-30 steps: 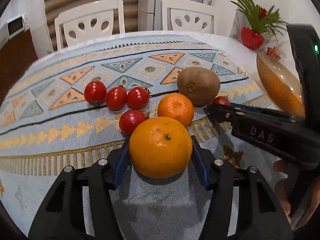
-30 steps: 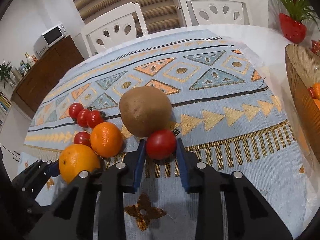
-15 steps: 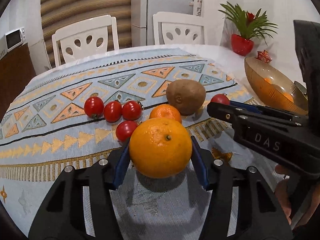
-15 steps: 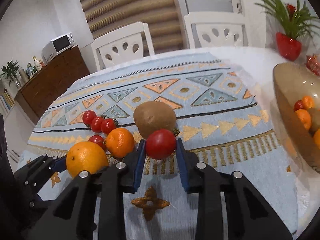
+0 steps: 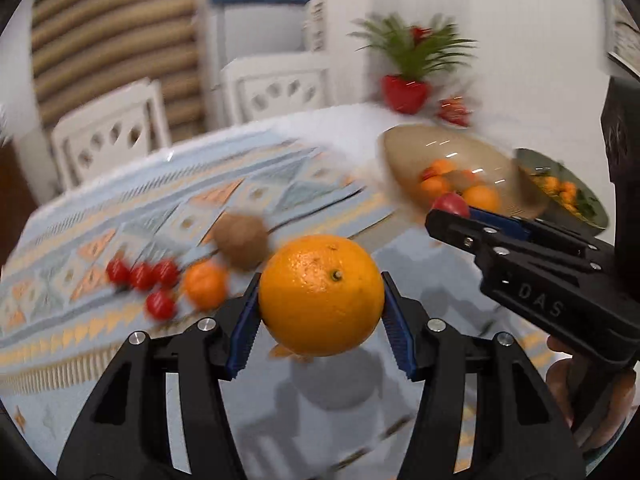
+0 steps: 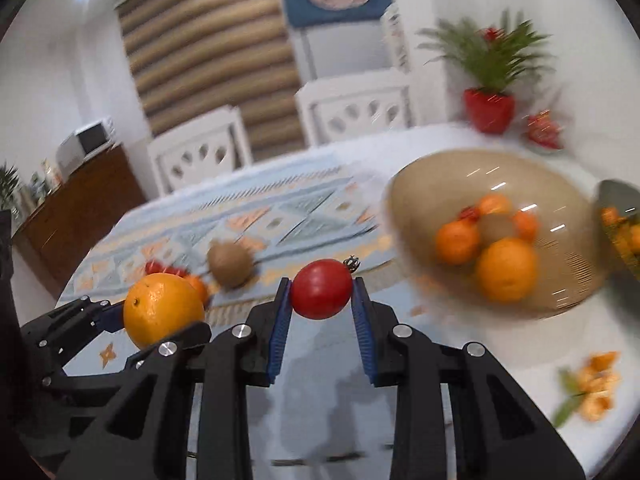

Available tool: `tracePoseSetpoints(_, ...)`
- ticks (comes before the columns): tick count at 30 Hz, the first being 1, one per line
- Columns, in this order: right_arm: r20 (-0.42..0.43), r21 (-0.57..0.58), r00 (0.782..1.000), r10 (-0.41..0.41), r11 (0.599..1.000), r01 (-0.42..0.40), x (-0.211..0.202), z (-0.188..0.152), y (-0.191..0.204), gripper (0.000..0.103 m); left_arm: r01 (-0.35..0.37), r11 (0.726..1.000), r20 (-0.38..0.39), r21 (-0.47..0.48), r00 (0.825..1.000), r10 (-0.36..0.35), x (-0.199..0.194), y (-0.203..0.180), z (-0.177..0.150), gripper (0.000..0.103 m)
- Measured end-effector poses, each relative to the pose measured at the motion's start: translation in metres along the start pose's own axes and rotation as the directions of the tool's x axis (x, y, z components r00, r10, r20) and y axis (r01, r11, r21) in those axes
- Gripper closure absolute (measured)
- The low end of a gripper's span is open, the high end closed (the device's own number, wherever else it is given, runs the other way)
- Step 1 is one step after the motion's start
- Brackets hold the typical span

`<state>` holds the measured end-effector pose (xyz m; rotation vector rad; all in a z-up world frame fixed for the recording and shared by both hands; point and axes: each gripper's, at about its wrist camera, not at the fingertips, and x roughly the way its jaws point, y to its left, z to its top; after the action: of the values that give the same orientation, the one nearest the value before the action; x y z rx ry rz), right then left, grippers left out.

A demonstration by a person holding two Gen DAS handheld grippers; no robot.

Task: Organize fruits
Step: 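Carry the orange and tomato over the amber bowl and open both tools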

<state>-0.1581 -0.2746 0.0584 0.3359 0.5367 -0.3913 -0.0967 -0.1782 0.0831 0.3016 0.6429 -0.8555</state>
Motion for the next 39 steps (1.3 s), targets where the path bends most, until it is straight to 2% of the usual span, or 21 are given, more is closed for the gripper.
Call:
tracePoseSetpoints(2, 0.031, 0.021, 0.998, -0.053, 0.998, 0.053, -0.018, 0.008, -0.018, 0.073, 0.026, 0.999, 0.025, 0.032, 0.999, -0.027, -0.002, -0.022, 0.016, 0.047)
tracePoseSetpoints(5, 0.059, 0.055, 0.994, -0.092, 0.995, 0.089, -0.037, 0.019, -0.047, 0.073, 0.070, 0.996, 0.042, 0.058, 0.996, -0.073, 0.001, -0.049, 0.036, 0.047)
tracePoseSetpoints(10, 0.071, 0.117, 0.985, -0.158, 0.982, 0.149, -0.050, 0.034, -0.089, 0.073, 0.156, 0.987, 0.033, 0.027, 0.987, -0.156, 0.023, -0.073, 0.068, 0.047)
tracePoseSetpoints(14, 0.013, 0.174, 0.976, -0.217, 0.962, 0.211, -0.039, 0.038, -0.118, 0.073, 0.207, 0.978, 0.002, 0.001, 0.978, -0.207, 0.048, -0.086, 0.080, 0.047)
tracePoseSetpoints(18, -0.061, 0.255, 0.976, -0.208, 0.942, 0.217, -0.021, 0.034, -0.147, 0.073, 0.220, 0.975, -0.023, 0.019, 0.975, -0.219, 0.069, -0.100, 0.085, 0.047)
tracePoseSetpoints(21, -0.095, 0.276, 0.972, -0.216, 0.932, 0.234, -0.011, 0.031, -0.158, 0.073, 0.230, 0.973, -0.043, 0.024, 0.973, -0.228, 0.083, -0.105, 0.086, 0.047)
tracePoseSetpoints(29, -0.122, 0.293, 0.965, -0.231, 0.921, 0.257, -0.001, 0.031, -0.169, 0.072, 0.236, 0.971, -0.085, 0.027, 0.969, -0.233, 0.108, -0.114, 0.087, 0.046)
tracePoseSetpoints(31, -0.124, 0.296, 0.962, -0.242, 0.917, 0.269, -0.002, 0.031, -0.169, 0.071, 0.233, 0.972, -0.069, 0.030, 0.971, -0.230, 0.109, -0.114, 0.089, 0.042)
tracePoseSetpoints(32, -0.124, 0.295, 0.962, -0.245, 0.916, 0.271, -0.002, 0.031, -0.169, 0.071, 0.228, 0.973, -0.056, 0.027, 0.972, -0.226, 0.107, -0.113, 0.091, 0.032)
tracePoseSetpoints(39, -0.109, 0.305, 0.967, -0.232, 0.918, 0.255, -0.014, 0.029, -0.167, 0.071, 0.224, 0.975, -0.023, 0.014, 0.974, -0.223, 0.087, -0.098, 0.090, 0.029)
